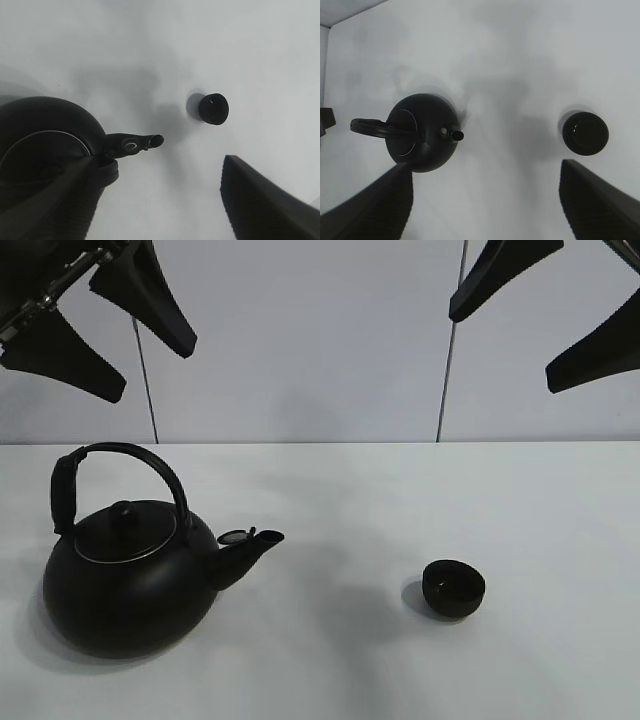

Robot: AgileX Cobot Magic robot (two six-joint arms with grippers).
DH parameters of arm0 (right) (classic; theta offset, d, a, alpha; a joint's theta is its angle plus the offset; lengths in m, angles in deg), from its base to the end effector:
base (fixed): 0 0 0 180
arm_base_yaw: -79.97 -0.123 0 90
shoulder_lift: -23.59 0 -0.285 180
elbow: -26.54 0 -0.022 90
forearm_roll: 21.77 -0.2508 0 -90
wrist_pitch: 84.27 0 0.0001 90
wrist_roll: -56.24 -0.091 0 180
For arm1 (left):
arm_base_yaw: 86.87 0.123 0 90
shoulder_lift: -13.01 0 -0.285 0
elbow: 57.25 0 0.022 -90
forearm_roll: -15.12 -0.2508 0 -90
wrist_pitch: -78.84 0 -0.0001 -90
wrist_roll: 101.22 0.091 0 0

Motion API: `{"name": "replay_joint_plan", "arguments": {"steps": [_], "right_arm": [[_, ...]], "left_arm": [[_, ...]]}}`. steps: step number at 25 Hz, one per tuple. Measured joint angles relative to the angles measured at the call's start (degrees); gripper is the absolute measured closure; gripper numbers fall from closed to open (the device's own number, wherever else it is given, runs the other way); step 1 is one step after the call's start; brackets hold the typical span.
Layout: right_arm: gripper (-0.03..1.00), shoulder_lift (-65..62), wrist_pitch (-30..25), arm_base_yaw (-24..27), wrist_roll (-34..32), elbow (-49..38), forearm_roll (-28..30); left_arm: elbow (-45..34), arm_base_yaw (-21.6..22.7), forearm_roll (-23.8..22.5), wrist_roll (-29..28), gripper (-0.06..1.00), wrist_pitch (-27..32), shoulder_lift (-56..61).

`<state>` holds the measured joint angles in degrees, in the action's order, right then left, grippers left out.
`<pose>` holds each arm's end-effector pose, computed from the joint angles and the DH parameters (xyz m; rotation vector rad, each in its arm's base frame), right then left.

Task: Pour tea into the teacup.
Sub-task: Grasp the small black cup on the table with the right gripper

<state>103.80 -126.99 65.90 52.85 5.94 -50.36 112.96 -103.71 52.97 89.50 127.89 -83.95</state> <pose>0.2425 0.0913 0.3126 0.0910 2.5035 0.7001 0.2964 -0.1338 0.2855 0.1928 2.6397 -0.8302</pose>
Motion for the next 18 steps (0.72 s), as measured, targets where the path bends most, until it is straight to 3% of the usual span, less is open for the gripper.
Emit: {"name": "replay_joint_plan", "arguments": {"steps": [8, 18], "right_arm": [[0.41, 0.0, -1.6, 0.0, 3.4, 0.0, 0.0], [0.41, 0.0, -9.3, 0.0, 9.5, 4.2, 3.6]], "left_arm": [[0.0, 0.0, 0.0, 0.0, 0.44, 0.0, 0.0], [0.0, 0.0, 0.0, 0.0, 0.44, 0.0, 0.0]]}}
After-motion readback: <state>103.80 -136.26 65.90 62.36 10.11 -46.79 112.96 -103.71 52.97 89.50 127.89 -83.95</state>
